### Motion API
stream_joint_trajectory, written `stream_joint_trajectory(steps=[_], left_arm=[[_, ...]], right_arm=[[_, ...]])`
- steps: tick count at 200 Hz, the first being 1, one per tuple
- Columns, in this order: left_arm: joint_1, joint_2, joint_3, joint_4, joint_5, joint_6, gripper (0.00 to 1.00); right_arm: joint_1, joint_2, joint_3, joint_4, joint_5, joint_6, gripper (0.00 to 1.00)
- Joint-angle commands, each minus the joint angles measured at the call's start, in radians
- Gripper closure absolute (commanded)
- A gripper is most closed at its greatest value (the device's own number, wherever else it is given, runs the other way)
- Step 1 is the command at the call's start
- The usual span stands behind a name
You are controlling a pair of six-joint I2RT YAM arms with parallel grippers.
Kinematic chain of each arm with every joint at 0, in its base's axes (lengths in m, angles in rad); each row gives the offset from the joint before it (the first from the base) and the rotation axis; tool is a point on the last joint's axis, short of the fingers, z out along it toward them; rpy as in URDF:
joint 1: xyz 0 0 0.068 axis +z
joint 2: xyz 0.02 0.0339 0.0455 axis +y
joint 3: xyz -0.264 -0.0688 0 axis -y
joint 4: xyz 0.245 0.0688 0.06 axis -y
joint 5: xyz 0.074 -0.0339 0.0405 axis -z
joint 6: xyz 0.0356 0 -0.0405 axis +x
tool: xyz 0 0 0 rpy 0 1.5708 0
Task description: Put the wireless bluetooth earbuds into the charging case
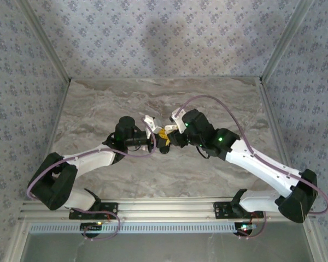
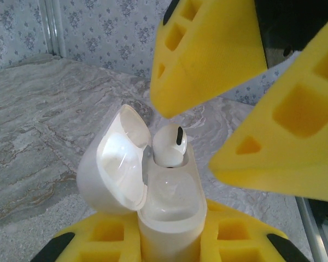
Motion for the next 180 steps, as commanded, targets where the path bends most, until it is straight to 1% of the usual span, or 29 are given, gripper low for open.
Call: stream_joint_trajectory(steps=[1, 19, 47, 71, 93, 120, 127, 134, 144, 180], left_arm=[[-0.006, -0.028, 0.027, 0.023, 0.001, 0.019, 0.86], [-0.005, -0.031, 0.020, 0.022, -0.001, 0.024, 0.87], [-0.005, -0.038, 0.013, 0.018, -0.004, 0.030, 0.87], [-0.005, -0.043, 0.011, 0.012, -0.008, 0.030, 0.87], [-0.004, -0.046, 0.015, -0.010, -0.016, 0.033, 0.87], [0.011, -0.056, 0.011, -0.037, -0.029, 0.020, 0.87], [0.016, -0.059, 0.011, -0.052, -0.035, 0.018, 0.87], [0.023, -0.063, 0.015, -0.074, -0.041, 0.017, 0.87], [0.037, -0.069, 0.018, -0.108, -0.052, 0.011, 0.87], [0.107, -0.115, -0.005, -0.178, -0.123, -0.056, 0.87]], right_arm=[[-0.032, -0.056, -0.009, 0.019, -0.088, 0.032, 0.53], [-0.073, -0.088, -0.021, 0.034, -0.141, 0.080, 0.52], [-0.163, -0.121, -0.048, 0.050, -0.246, 0.175, 0.52], [-0.221, -0.127, -0.069, 0.051, -0.306, 0.234, 0.54], [-0.231, -0.110, -0.063, 0.024, -0.313, 0.259, 0.57], [-0.238, -0.079, -0.045, -0.009, -0.293, 0.303, 0.57], [-0.241, -0.062, -0.029, -0.036, -0.277, 0.348, 0.58], [-0.243, -0.043, -0.015, -0.060, -0.297, 0.374, 0.58], [-0.246, -0.020, 0.007, -0.062, -0.302, 0.390, 0.58], [-0.228, 0.054, 0.066, -0.113, -0.257, 0.472, 0.58]])
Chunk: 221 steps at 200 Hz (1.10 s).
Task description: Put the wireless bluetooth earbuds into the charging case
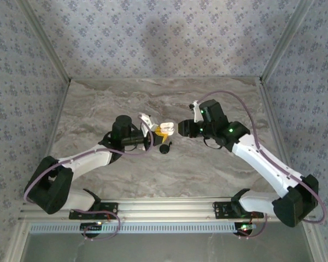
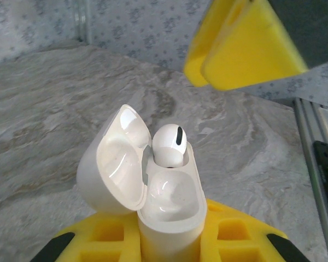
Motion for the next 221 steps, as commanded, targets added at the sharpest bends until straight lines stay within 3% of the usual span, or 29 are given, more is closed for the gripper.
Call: stream_joint_trajectory(steps=[1, 42, 118, 168, 221], left_arm=[[0.050, -0.064, -0.006, -0.064, -0.062, -0.057, 0.87], [0.149, -0.151, -0.031, -0.175, -0.150, -0.149, 0.87], [0.337, -0.264, -0.025, -0.432, -0.302, -0.209, 0.87], [0.400, -0.261, -0.016, -0.503, -0.377, -0.193, 0.87], [0.450, -0.272, -0.012, -0.532, -0.403, -0.169, 0.87]], right_arm=[[0.013, 0.045, 0.073, -0.072, 0.023, 0.094, 0.58], [0.053, 0.238, 0.209, -0.205, 0.021, 0.235, 0.59], [0.146, 0.545, 0.404, -0.189, -0.057, 0.581, 0.58], [0.178, 0.761, 0.510, -0.103, -0.160, 0.776, 0.60], [0.198, 0.926, 0.635, -0.123, -0.185, 0.829, 0.63]])
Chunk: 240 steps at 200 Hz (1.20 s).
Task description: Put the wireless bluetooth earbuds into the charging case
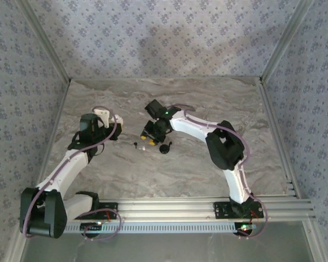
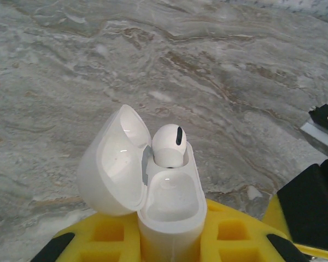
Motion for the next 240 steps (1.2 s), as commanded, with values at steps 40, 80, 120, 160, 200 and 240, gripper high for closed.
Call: stream_joint_trajectory(steps=[40, 80, 120, 160, 200, 240], left_arm=[[0.028, -0.038, 0.011, -0.018, -0.026, 0.022, 0.87], [0.028, -0.050, 0.004, -0.013, -0.041, 0.026, 0.87], [0.028, -0.059, 0.000, -0.015, -0.044, 0.023, 0.87], [0.028, -0.063, -0.003, -0.010, -0.041, 0.020, 0.87], [0.028, -0.065, -0.003, -0.007, -0.041, 0.020, 0.87], [0.027, -0.063, -0.005, -0.002, -0.041, 0.020, 0.87]], right_arm=[[0.032, 0.089, 0.077, -0.028, -0.037, 0.086, 0.60], [0.043, 0.122, 0.091, -0.034, -0.038, 0.090, 0.59], [0.055, 0.133, 0.082, -0.052, -0.038, 0.085, 0.59], [0.056, 0.145, 0.078, -0.061, -0.038, 0.081, 0.59], [0.053, 0.156, 0.079, -0.068, -0.038, 0.080, 0.60], [0.056, 0.171, 0.086, -0.051, -0.040, 0.080, 0.59]])
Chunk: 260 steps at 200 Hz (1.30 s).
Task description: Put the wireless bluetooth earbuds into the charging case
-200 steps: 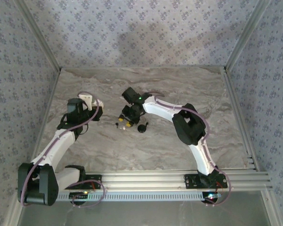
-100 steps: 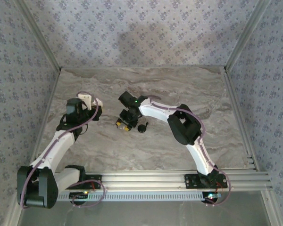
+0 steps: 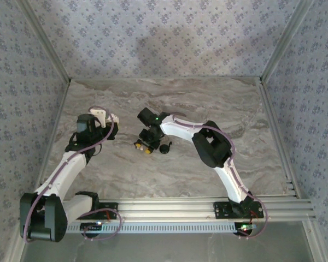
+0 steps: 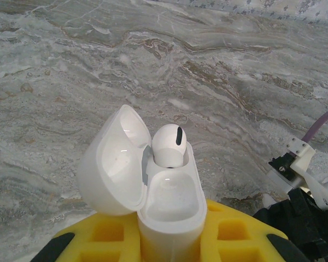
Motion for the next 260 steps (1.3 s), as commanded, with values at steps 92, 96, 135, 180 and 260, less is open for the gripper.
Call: stream_joint_trajectory(steps=[92, 96, 135, 180, 260], left_arm=[[0.005, -0.036, -0.008, 0.015, -0.011, 0.010, 0.87], [0.005, -0.036, -0.008, 0.015, -0.012, 0.011, 0.87], [0.005, -0.039, -0.006, 0.014, -0.013, 0.013, 0.87], [0.005, -0.041, -0.006, 0.016, -0.009, 0.013, 0.87], [0.005, -0.041, -0.006, 0.021, 0.006, 0.009, 0.87]], right_arm=[[0.009, 0.058, 0.033, -0.026, -0.009, 0.006, 0.69], [0.011, 0.057, 0.033, -0.031, -0.007, 0.002, 0.70], [0.004, 0.033, 0.017, -0.087, 0.004, -0.037, 0.76], [-0.002, -0.015, -0.013, -0.150, 0.039, -0.095, 0.78], [-0.014, -0.114, -0.119, -0.182, 0.026, -0.282, 0.79]])
